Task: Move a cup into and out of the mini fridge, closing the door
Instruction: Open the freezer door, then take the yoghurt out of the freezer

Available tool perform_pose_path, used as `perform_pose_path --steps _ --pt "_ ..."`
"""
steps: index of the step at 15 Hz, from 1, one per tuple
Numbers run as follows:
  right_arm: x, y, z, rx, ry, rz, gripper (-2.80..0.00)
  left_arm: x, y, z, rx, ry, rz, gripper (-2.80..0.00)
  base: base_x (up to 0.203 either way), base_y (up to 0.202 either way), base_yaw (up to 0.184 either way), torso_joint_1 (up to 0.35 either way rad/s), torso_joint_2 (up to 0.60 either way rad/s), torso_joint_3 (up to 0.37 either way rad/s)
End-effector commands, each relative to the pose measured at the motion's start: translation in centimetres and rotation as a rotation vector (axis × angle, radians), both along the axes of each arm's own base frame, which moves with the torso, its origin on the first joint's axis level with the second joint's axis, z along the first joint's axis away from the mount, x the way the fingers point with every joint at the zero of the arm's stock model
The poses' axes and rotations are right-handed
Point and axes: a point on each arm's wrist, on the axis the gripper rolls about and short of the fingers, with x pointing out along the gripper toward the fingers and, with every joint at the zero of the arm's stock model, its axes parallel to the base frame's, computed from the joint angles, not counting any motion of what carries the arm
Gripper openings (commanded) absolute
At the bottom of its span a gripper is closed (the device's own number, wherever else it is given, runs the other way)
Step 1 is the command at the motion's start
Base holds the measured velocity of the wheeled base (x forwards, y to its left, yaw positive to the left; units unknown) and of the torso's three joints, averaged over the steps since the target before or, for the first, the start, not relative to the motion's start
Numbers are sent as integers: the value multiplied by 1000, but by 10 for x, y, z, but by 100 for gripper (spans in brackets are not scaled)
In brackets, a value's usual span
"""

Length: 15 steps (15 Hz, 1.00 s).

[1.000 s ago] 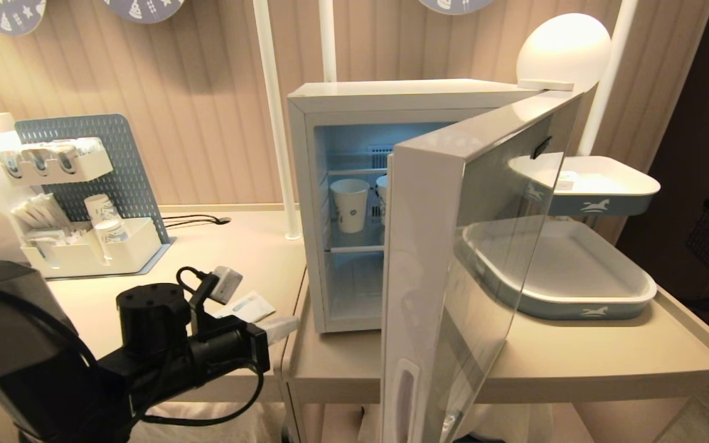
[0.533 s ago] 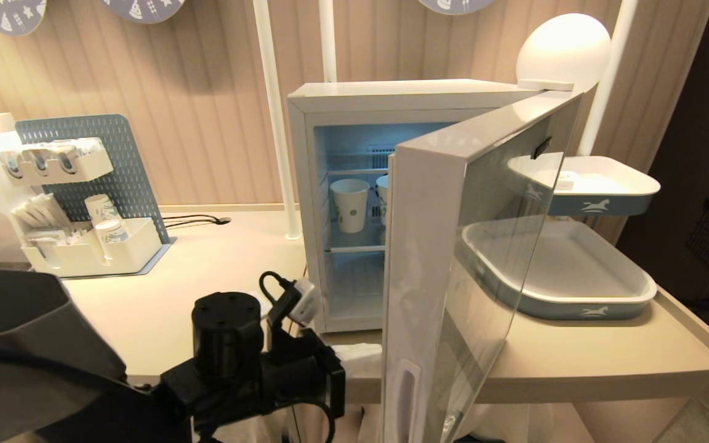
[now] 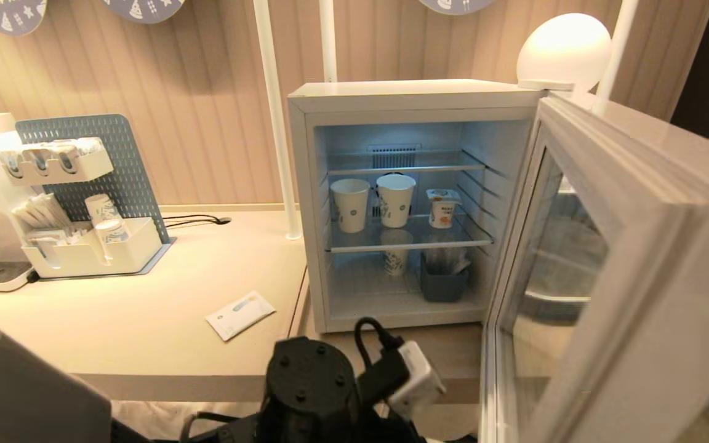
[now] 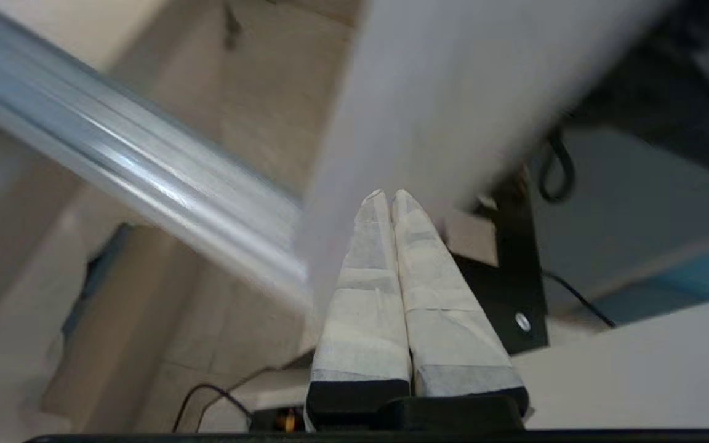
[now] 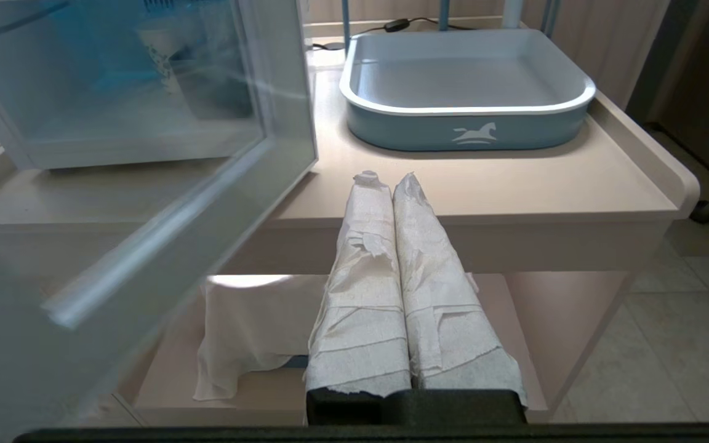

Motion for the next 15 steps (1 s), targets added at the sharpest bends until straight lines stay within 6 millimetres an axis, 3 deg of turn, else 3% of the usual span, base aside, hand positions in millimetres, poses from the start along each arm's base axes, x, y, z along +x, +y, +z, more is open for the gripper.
perform_pose_path --steps 1,3,4,5,7,9,10,12,15 --pt "0 0 0 0 1 1 -280 -31 -19 5 36 -25 -108 -280 0 0 0 0 0 0" --pt "0 0 0 -1 1 -1 -280 -54 -30 3 87 -100 -86 -280 0 0 0 0 0 0" --pt "0 0 0 -1 1 1 -280 -52 -31 2 102 -126 -23 -280 0 0 0 0 0 0" --pt "0 0 0 -1 2 -1 -280 -40 -27 2 109 -131 39 -280 0 0 0 0 0 0" --pt "0 0 0 -1 1 -1 -280 11 0 5 117 -124 247 -280 0 0 0 0 0 0" --pt "0 0 0 -1 2 0 -280 61 49 17 104 -105 490 -280 0 0 0 0 0 0" --pt "0 0 0 -1 2 1 -280 71 74 29 75 -109 582 -280 0 0 0 0 0 0" --pt "0 0 0 -1 4 1 -280 60 118 64 -15 -152 692 -280 0 0 0 0 0 0" --pt "0 0 0 -1 1 0 -280 16 174 114 -134 -219 805 -280 0 0 0 0 0 0"
